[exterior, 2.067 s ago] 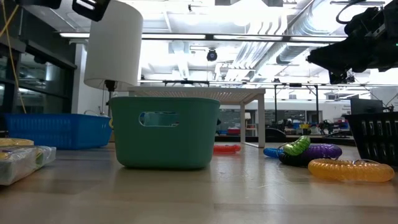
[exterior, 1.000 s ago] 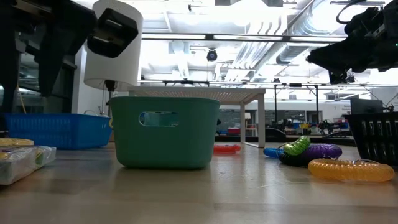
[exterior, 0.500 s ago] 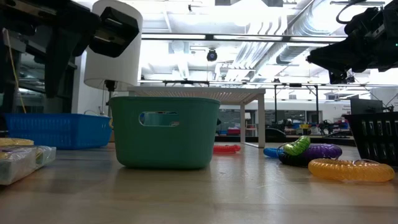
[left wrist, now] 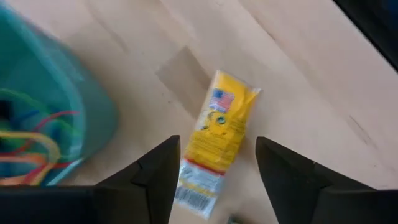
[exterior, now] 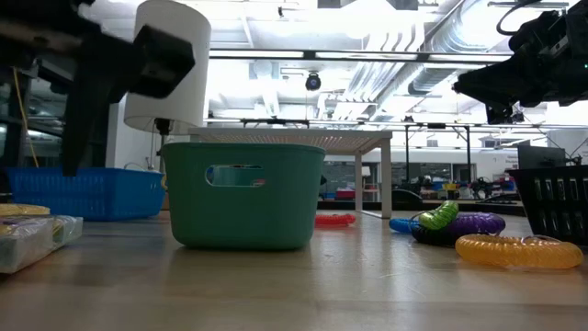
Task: Pick & Place Office Desk Supplies
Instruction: Put the yellow crayon box into the blue bin
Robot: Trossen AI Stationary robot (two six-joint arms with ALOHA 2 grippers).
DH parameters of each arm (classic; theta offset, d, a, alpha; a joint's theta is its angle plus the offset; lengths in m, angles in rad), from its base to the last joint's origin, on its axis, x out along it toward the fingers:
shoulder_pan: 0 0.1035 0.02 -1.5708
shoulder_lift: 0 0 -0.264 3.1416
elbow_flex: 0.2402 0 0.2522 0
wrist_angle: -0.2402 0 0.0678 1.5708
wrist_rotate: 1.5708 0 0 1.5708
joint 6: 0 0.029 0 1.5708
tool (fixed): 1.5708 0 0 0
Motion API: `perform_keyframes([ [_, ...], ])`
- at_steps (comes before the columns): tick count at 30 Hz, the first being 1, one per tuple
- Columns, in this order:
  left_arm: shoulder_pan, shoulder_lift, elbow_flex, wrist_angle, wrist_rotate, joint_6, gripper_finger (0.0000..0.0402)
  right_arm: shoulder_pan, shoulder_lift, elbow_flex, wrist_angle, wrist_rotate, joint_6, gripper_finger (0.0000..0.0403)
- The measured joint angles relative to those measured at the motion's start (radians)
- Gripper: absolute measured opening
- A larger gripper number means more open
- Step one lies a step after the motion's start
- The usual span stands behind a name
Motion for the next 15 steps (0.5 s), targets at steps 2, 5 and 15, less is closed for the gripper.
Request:
perform_keyframes([
  [2,-0.002,0.014,0.000,0.002,0.005,0.000,0.0205,0.000,0.000,0.000,0.000,0.000,0.000,0.0066],
  [5,-0.002,0.033,0.000,0.011,0.008,0.002,0.0206,0.000,0.000,0.000,0.000,0.000,0.000,0.0066],
  [15,-0.001,0.041,0.000,0.032,-0.007,0.024,0.0206,0.000,0.000,0.000,0.000,0.000,0.000,0.0066],
])
